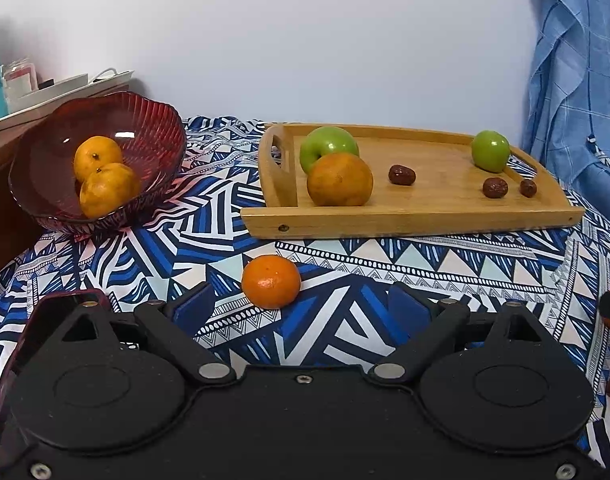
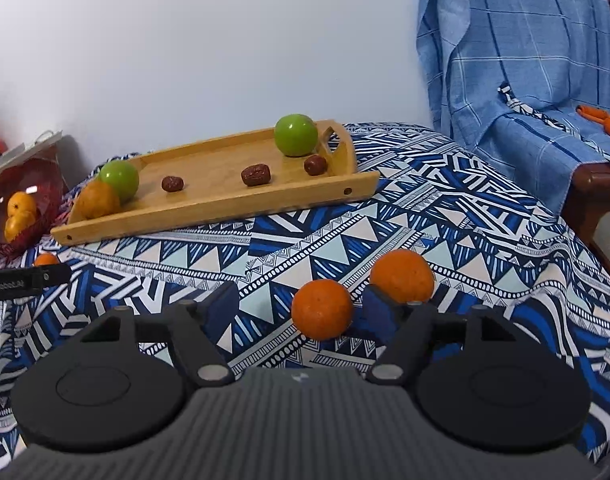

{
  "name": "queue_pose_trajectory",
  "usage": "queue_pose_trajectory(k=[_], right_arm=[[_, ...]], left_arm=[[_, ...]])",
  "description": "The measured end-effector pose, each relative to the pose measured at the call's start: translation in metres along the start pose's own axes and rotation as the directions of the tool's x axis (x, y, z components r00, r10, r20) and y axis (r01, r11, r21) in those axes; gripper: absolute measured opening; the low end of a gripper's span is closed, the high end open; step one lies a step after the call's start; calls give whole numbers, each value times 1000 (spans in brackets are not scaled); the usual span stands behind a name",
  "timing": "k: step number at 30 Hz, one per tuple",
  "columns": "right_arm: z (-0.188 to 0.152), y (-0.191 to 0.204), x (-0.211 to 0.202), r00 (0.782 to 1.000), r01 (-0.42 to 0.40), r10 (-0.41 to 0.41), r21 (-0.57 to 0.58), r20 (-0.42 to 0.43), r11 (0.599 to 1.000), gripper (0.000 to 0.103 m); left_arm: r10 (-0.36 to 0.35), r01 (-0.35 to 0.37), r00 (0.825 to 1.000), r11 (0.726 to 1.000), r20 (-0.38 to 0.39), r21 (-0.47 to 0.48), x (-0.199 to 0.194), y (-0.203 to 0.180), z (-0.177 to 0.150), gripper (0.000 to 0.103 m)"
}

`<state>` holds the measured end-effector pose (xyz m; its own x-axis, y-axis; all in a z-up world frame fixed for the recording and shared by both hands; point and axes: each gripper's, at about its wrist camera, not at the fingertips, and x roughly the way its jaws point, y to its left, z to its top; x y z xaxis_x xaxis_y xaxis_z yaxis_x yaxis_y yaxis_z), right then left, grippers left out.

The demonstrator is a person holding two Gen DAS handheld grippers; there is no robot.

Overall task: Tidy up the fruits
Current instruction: 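Move both tools away from the tray toward the small oranges on the tablecloth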

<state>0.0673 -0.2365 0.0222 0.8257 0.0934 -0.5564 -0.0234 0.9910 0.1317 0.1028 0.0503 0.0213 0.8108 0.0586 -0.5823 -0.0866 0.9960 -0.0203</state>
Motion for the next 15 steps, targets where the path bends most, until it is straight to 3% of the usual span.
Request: queue_pose_trajectory(k=[6, 15], right_arm=[[-2, 0, 1, 1000, 7, -7, 3, 3, 1000, 79], [-5, 2, 7, 999, 34, -34, -8, -11, 999, 67]], left_arm=[[25, -26, 1000, 999, -12, -28, 6, 3, 0, 83], [27, -29, 999, 998, -45, -55, 14, 6, 0, 57]])
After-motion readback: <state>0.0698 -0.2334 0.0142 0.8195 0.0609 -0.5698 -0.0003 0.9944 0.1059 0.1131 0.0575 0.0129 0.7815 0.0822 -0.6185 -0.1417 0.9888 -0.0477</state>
